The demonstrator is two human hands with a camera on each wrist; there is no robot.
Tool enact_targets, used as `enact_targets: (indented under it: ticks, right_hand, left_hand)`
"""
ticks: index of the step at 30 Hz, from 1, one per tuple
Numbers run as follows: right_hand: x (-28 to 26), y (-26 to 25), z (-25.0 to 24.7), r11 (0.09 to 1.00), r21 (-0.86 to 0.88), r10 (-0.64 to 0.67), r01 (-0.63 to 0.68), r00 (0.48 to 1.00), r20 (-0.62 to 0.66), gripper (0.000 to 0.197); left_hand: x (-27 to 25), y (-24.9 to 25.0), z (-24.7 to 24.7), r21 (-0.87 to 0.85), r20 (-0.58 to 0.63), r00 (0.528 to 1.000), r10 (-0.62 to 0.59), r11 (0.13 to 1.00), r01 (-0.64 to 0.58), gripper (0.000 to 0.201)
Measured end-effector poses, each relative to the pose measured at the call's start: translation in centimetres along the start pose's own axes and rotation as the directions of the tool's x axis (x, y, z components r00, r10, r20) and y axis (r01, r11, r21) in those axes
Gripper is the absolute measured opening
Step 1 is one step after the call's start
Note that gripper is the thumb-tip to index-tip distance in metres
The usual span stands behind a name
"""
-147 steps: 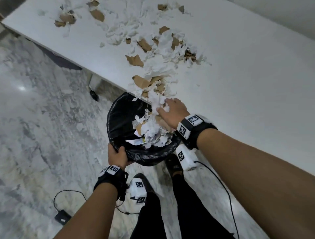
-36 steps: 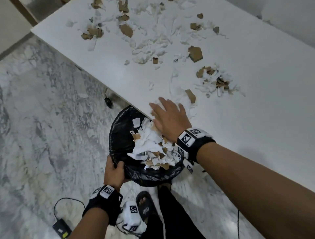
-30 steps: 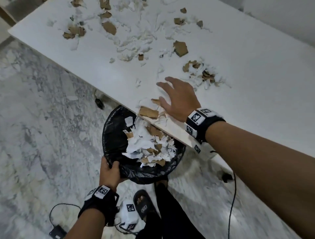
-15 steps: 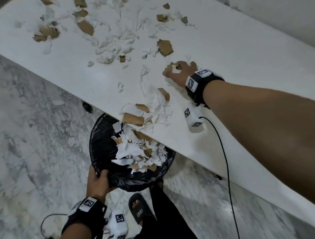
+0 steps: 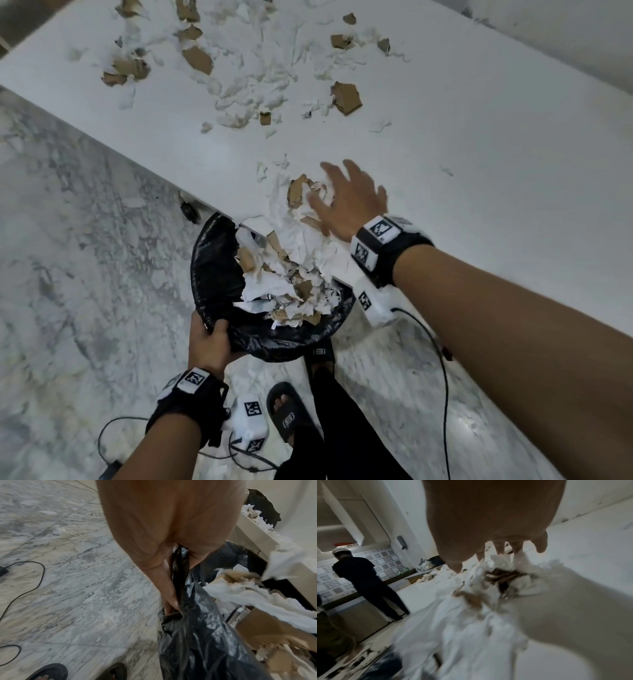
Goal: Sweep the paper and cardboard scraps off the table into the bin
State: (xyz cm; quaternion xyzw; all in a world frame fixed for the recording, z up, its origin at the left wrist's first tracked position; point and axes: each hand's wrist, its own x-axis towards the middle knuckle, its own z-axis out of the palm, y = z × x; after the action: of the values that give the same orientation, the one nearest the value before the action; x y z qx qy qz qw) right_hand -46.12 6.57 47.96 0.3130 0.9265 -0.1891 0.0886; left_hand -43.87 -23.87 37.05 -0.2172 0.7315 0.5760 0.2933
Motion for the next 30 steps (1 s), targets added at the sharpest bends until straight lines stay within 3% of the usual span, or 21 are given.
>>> enact_targets:
  ticks: [4,8,10,14,20,24,30]
  right_hand:
    - [1.9,4.8,-3.5,0.991,-0.022,0.128,-0.131,0.985,-0.118,0.068]
    - [4.4,10.9,-5.0,0.917,-0.035,0.398,-0.398,0.917,0.012,0.081]
    - [4.9,12.0,-5.1,0.892,-0.028,0.452,-0.451,0.887,0.098,0.089]
    - [3.3,9.2,-3.7,0.912,0.141,0.376,-0.386,0.922,0.091,0.086]
    - [-2.8,1.9,0.3,0.961,0.244,0.088,-0.127,0.982,0.166,0.078]
    - [-5.7,-1.4,2.6,0.965,0.264,-0.044,0.002,0.987,0.153,0.076]
    - [-9.2,-4.7,4.2,0.942,0.331,-0.114,0.049,0.977,0.18,0.07]
  left_hand:
    - [-0.2,-0.7,0.3,-0.006,0.005,1.0,-0.009,1.0,0.009,0.037]
    - [-0.1,-1.4,0.3,0.009,0.018,1.0,-0.013,1.0,0.013,0.038]
    - [0.0,-1.7,0.2,0.027,0.019,1.0,-0.013,1.0,0.012,0.038]
    - [0.3,-1.8,0.0,0.049,0.016,1.0,-0.02,0.999,0.019,0.041]
    - [0.0,-0.5,-0.1,0.023,0.033,0.999,-0.006,1.0,0.005,0.04]
    - [0.2,-0.3,-0.5,0.008,0.02,1.0,0.003,1.0,-0.003,0.042]
    - [-0.3,-0.4,-1.2,-0.013,0.012,1.0,0.005,1.0,-0.005,0.035]
